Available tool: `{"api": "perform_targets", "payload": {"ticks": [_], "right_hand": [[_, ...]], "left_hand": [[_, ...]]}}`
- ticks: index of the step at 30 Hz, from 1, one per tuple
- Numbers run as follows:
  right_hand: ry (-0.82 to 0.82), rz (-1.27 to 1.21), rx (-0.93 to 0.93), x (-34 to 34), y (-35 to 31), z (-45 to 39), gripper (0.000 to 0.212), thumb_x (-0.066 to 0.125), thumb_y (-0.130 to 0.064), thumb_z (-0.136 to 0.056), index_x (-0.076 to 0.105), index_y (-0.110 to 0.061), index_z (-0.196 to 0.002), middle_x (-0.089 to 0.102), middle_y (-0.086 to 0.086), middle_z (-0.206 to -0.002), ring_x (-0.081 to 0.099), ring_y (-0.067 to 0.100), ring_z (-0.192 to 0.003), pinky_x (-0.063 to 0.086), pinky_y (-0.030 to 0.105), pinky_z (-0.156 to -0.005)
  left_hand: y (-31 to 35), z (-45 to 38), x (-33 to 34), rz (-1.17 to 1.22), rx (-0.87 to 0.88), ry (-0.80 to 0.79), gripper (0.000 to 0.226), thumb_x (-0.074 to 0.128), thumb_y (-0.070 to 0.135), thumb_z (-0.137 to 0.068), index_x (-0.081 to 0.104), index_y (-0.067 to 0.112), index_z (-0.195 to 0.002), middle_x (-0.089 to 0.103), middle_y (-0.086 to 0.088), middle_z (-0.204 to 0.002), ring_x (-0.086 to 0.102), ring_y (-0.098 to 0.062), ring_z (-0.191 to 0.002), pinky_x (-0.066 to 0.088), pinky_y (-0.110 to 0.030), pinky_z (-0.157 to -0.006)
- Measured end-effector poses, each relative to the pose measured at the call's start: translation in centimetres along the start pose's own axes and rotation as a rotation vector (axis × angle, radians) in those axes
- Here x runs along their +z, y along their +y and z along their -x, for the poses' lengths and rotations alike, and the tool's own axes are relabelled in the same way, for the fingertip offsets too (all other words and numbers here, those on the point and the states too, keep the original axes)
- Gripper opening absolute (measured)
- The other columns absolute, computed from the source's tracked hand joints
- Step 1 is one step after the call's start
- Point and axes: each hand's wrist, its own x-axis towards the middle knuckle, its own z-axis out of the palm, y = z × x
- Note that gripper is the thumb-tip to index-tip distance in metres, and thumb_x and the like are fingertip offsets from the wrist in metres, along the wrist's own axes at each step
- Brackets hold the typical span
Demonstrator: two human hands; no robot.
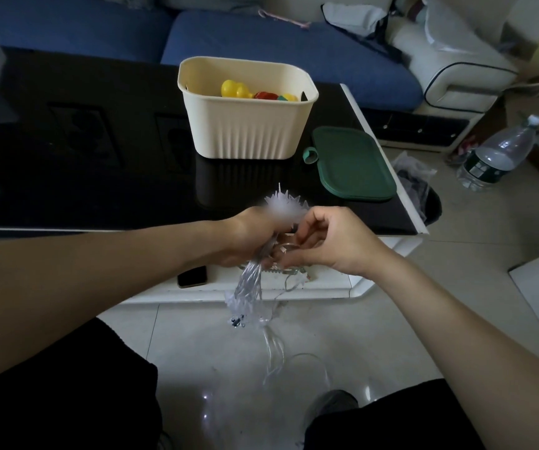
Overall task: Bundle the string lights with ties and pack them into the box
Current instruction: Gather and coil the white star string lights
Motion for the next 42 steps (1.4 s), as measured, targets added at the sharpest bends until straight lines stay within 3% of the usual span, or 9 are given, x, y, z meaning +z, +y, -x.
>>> {"api": "perform_targets", "payload": {"ticks": [4, 9, 12, 17, 23, 30, 33, 38, 42], "right_hand": [[-0.044, -0.033, 0.11, -0.5, 0.9, -0.1, 0.038, 0.092, 0.0, -0.065, 0.063, -0.011, -0.086, 0.075, 0.009, -0.087, 0.071, 0.017, -0.07, 0.061, 0.033, -0.067], [-0.058, -0.231, 0.226, -1.0, 1.5, -0.1, 0.021, 0.08, 0.0, -0.08, 0.067, -0.008, -0.095, 0.074, 0.013, -0.082, 0.069, 0.018, -0.075, 0.053, 0.028, -0.065], [0.015, -0.41, 0.187, -1.1, 1.5, -0.1, 0.028, 0.076, 0.004, -0.08, 0.066, -0.005, -0.104, 0.075, 0.009, -0.079, 0.071, 0.019, -0.077, 0.056, 0.035, -0.078], [0.139, -0.667, 0.116, -1.1, 0.4, 0.0, 0.043, 0.081, -0.009, -0.064, 0.063, -0.007, -0.103, 0.074, 0.017, -0.085, 0.075, 0.028, -0.077, 0.063, 0.039, -0.079], [0.315, -0.615, 0.128, 0.3, -0.2, -0.4, 0.027, 0.084, -0.01, -0.071, 0.067, -0.004, -0.091, 0.076, 0.008, -0.073, 0.073, 0.016, -0.063, 0.056, 0.023, -0.059], [0.485, -0.454, 0.091, 1.6, 0.1, -1.0, 0.005, 0.08, -0.019, -0.084, 0.077, -0.015, -0.085, 0.074, 0.001, -0.069, 0.068, 0.011, -0.064, 0.057, 0.025, -0.064], [0.483, -0.374, 0.079, 2.2, 0.0, -1.1, 0.015, 0.076, -0.011, -0.088, 0.075, -0.026, -0.083, 0.075, 0.002, -0.078, 0.071, 0.017, -0.074, 0.06, 0.033, -0.074], [0.373, -0.249, 0.014, 2.9, -0.7, -1.0, 0.036, 0.067, -0.003, -0.09, 0.072, -0.025, -0.118, 0.073, -0.002, -0.097, 0.071, 0.014, -0.091, 0.059, 0.035, -0.088], [0.205, -0.175, 0.012, 3.2, -1.1, -0.8, 0.057, 0.069, -0.01, -0.09, 0.054, -0.03, -0.141, 0.067, -0.006, -0.098, 0.065, 0.005, -0.079, 0.057, 0.027, -0.081]], "left_hand": [[0.2, 0.0, 0.0, -0.051, -0.024, 0.05, 0.039, 0.034, 0.023, -0.107, 0.055, 0.001, -0.081, 0.05, -0.004, -0.041, 0.041, -0.013, -0.035, 0.031, -0.026, -0.046], [0.6, -0.4, -0.7, 0.024, 0.024, 0.117, 0.041, 0.04, 0.026, -0.104, 0.054, 0.006, -0.071, 0.044, -0.008, -0.05, 0.039, -0.016, -0.041, 0.031, -0.024, -0.043], [0.7, -0.4, -1.0, 0.029, 0.056, 0.137, 0.04, 0.041, 0.027, -0.104, 0.055, 0.007, -0.073, 0.049, -0.01, -0.057, 0.043, -0.017, -0.045, 0.032, -0.026, -0.046], [0.7, 0.3, -0.8, -0.004, 0.099, -0.023, 0.036, 0.038, 0.023, -0.105, 0.056, 0.006, -0.079, 0.056, -0.004, -0.057, 0.047, -0.014, -0.045, 0.034, -0.028, -0.05], [0.4, 0.3, -0.2, 0.022, 0.147, -0.108, 0.037, 0.035, 0.025, -0.105, 0.056, 0.009, -0.079, 0.054, -0.003, -0.064, 0.046, -0.015, -0.048, 0.036, -0.03, -0.052], [-0.2, -0.1, 0.0, 0.072, 0.177, -0.031, 0.028, 0.042, 0.023, -0.105, 0.053, 0.01, -0.084, 0.05, -0.002, -0.062, 0.044, -0.013, -0.046, 0.039, -0.027, -0.049], [-0.2, -0.2, 0.1, 0.106, 0.191, 0.039, 0.023, 0.044, 0.019, -0.104, 0.054, 0.004, -0.088, 0.051, -0.005, -0.064, 0.046, -0.016, -0.047, 0.042, -0.027, -0.049], [0.0, -0.6, -0.3, 0.179, 0.213, 0.117, 0.034, 0.044, 0.024, -0.105, 0.06, -0.004, -0.092, 0.053, -0.011, -0.064, 0.05, -0.021, -0.049, 0.046, -0.031, -0.051], [-0.2, -1.0, -0.8, 0.181, 0.247, 0.24, 0.032, 0.046, 0.024, -0.104, 0.057, 0.0, -0.084, 0.05, -0.015, -0.068, 0.053, -0.031, -0.066, 0.045, -0.033, -0.056]]}}
